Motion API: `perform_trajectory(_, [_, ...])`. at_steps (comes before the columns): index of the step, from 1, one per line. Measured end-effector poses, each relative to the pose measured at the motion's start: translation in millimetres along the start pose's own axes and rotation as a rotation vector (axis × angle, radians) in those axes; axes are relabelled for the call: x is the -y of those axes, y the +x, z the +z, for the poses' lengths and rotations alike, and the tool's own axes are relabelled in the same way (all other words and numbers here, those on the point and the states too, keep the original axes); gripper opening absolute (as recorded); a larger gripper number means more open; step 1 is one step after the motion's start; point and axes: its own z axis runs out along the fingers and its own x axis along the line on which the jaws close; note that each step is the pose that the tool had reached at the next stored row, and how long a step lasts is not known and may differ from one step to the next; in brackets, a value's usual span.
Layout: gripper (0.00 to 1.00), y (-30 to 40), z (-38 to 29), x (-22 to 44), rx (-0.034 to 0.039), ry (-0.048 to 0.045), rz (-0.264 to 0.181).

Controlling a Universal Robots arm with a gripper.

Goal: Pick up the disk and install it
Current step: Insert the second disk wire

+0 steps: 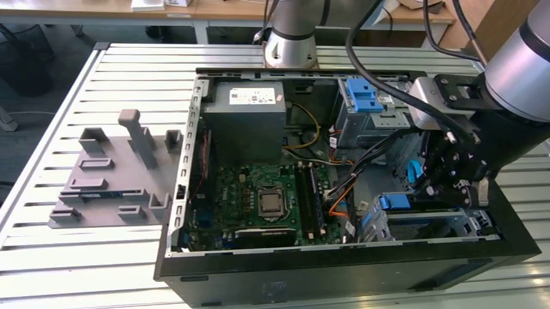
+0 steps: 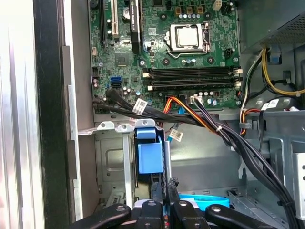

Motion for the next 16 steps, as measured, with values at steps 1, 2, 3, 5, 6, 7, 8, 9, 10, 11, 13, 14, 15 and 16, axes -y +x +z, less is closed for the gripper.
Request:
perform_trajectory(1, [0.16,0.0,0.0,0.2,-0.0001,0.0,0.0])
perform_trajectory(2, [0.16,0.0,0.1,0.3,-0.0001,0.0,0.0])
perform_trajectory(3, [0.16,0.1,0.3,0.5,-0.0002,0.0,0.0])
perform_trajectory(5, [0.16,0.3,1.2,0.9,0.0001,-0.0001,0.0])
perform_trajectory(6, [0.16,0.4,1.6,1.1,0.0,-0.0001,0.0])
perform_trajectory(7, [0.16,0.6,2.1,1.3,-0.0001,-0.0002,0.0])
perform_trajectory(8, [0.16,0.9,2.5,1.5,-0.0001,-0.0002,0.0])
perform_trajectory(9, [0.16,1.1,2.9,1.6,0.0,-0.0002,0.0])
perform_trajectory(10, [0.16,1.3,3.1,1.8,-0.0001,-0.0002,0.0])
perform_trajectory(11, [0.16,1.4,3.4,1.9,0.0,-0.0002,0.0])
perform_trajectory(13, [0.16,1.5,3.4,1.9,-0.0002,-0.0002,0.0])
perform_trajectory(14, [0.16,1.5,3.3,1.9,-0.0002,-0.0002,0.0])
perform_trajectory(15, [0.16,1.5,3.4,1.9,-0.0002,-0.0002,0.0])
perform_trajectory(16, [0.16,1.5,3.4,1.9,-0.0002,-0.0002,0.0])
